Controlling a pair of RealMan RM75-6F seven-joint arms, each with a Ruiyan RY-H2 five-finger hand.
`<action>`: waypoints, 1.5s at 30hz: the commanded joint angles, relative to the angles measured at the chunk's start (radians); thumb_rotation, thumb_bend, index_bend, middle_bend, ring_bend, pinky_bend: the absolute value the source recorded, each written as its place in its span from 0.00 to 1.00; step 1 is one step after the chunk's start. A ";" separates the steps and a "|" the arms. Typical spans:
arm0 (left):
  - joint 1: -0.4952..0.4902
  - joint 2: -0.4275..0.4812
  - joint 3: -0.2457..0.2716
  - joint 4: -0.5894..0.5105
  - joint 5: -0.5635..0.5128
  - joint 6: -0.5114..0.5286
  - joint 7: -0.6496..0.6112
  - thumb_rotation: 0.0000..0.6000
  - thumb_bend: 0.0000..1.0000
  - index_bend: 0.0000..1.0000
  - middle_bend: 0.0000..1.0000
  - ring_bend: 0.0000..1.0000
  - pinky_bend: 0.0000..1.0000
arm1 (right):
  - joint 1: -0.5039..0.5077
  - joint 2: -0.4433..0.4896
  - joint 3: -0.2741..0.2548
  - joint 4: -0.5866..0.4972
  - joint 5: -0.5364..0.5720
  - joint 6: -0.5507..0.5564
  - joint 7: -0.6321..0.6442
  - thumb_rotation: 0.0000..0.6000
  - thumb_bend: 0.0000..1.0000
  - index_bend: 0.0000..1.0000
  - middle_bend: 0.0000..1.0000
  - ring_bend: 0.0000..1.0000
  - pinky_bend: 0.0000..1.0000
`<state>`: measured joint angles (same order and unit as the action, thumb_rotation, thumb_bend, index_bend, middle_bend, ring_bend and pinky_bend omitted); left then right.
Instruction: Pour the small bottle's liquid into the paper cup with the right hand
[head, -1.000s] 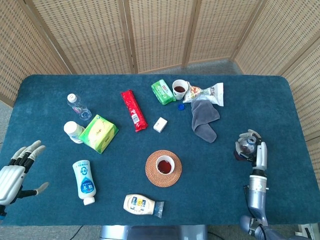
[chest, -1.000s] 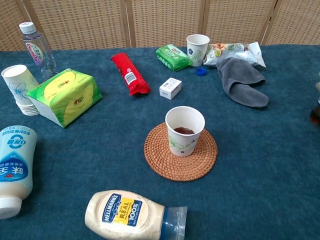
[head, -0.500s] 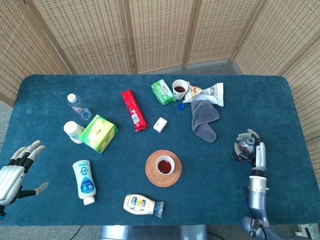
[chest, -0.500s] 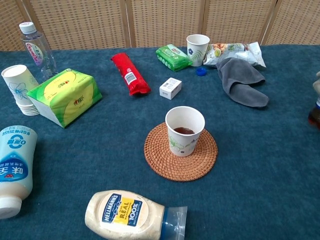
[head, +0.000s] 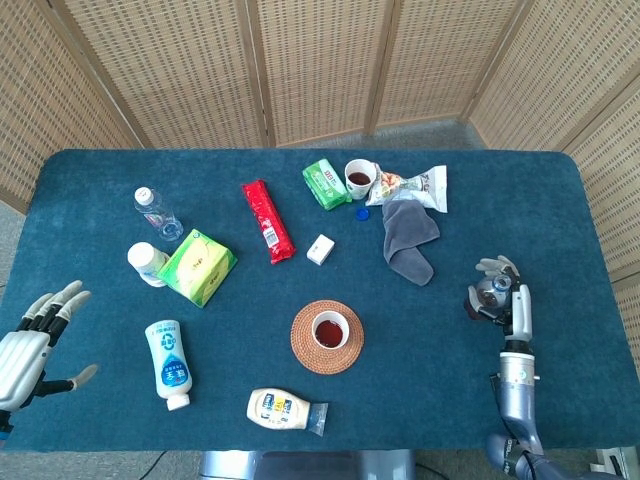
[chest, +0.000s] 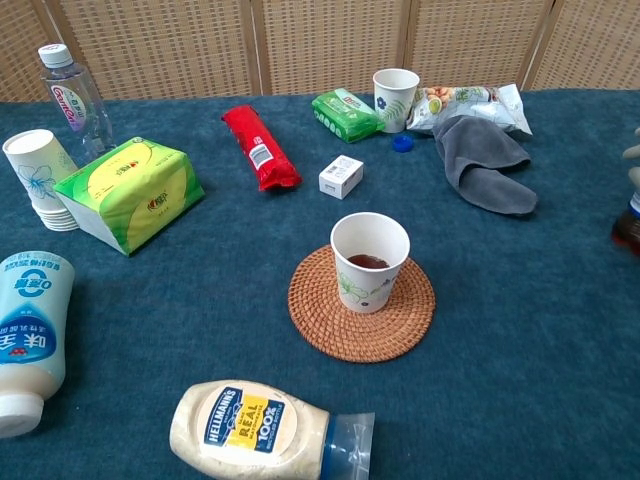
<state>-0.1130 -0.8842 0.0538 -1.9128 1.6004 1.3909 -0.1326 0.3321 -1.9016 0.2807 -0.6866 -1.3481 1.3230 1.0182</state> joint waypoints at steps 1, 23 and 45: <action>0.000 0.000 0.000 0.000 0.000 0.000 0.000 1.00 0.27 0.00 0.00 0.00 0.00 | 0.000 0.000 -0.002 0.002 -0.002 -0.001 0.004 1.00 0.67 0.28 0.36 0.11 0.27; -0.001 0.002 0.002 0.002 0.006 0.003 -0.010 1.00 0.27 0.00 0.00 0.00 0.00 | -0.008 0.021 -0.049 0.008 -0.045 0.011 0.024 1.00 0.20 0.01 0.01 0.00 0.07; 0.008 0.014 0.009 0.013 0.034 0.028 -0.053 1.00 0.27 0.00 0.00 0.00 0.00 | -0.080 0.267 -0.092 -0.376 -0.088 0.082 -0.149 1.00 0.10 0.00 0.00 0.00 0.00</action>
<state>-0.1058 -0.8704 0.0624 -1.9004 1.6336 1.4186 -0.1848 0.2698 -1.6748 0.1996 -1.0112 -1.4262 1.3906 0.8937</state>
